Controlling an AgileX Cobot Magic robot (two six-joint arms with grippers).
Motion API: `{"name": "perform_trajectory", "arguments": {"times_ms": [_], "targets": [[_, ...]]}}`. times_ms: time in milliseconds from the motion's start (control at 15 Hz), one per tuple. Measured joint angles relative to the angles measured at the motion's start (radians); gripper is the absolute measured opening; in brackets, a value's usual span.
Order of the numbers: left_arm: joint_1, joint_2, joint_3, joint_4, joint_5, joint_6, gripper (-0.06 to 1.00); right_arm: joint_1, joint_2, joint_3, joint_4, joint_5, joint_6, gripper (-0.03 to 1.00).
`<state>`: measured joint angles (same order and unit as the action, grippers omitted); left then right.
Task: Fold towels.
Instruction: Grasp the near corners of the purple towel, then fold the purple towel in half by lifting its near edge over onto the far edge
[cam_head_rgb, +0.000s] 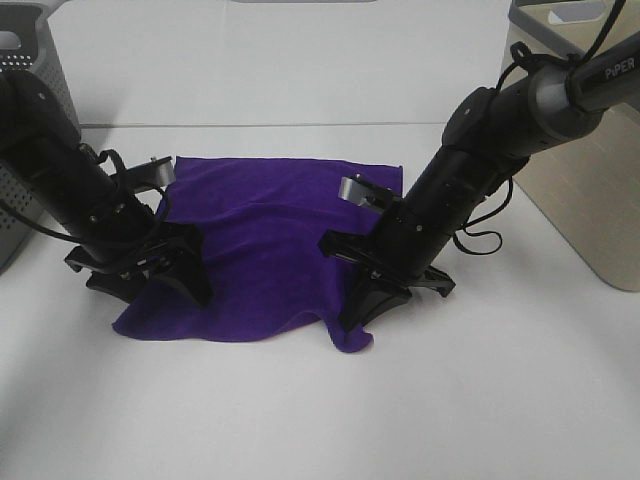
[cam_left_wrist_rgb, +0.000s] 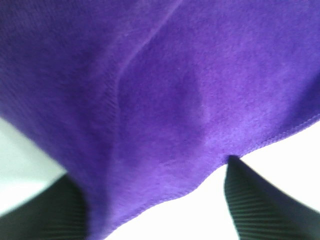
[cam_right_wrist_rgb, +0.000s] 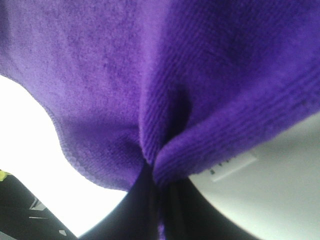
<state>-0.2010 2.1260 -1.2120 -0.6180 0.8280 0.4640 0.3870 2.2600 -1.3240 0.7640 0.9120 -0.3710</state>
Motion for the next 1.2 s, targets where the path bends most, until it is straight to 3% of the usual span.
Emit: {"name": "perform_trajectory", "arguments": {"times_ms": [133, 267, 333, 667, 867, 1200], "targets": [[0.0, 0.013, 0.001, 0.0, 0.001, -0.002, 0.27, 0.0, 0.0, 0.0, 0.0, 0.001, 0.0, 0.03], [-0.002, 0.018, 0.003, 0.004, 0.002, -0.003, 0.06, 0.0, 0.0, 0.0, 0.0, 0.001, 0.0, 0.03], [-0.003, 0.021, 0.003, 0.003, 0.003, -0.003, 0.01, 0.0, 0.0, 0.0, 0.0, 0.002, 0.0, 0.03], [-0.005, 0.008, 0.005, 0.034, 0.015, 0.003, 0.0, 0.0, -0.013, 0.0, -0.007, 0.001, 0.0, 0.03], [-0.007, -0.087, 0.018, 0.121, 0.057, 0.006, 0.0, 0.004, -0.116, 0.012, -0.128, -0.031, 0.002, 0.03], [-0.007, -0.202, -0.019, 0.129, 0.009, 0.008, 0.0, 0.004, -0.25, -0.04, -0.188, -0.045, 0.002, 0.03]]}}
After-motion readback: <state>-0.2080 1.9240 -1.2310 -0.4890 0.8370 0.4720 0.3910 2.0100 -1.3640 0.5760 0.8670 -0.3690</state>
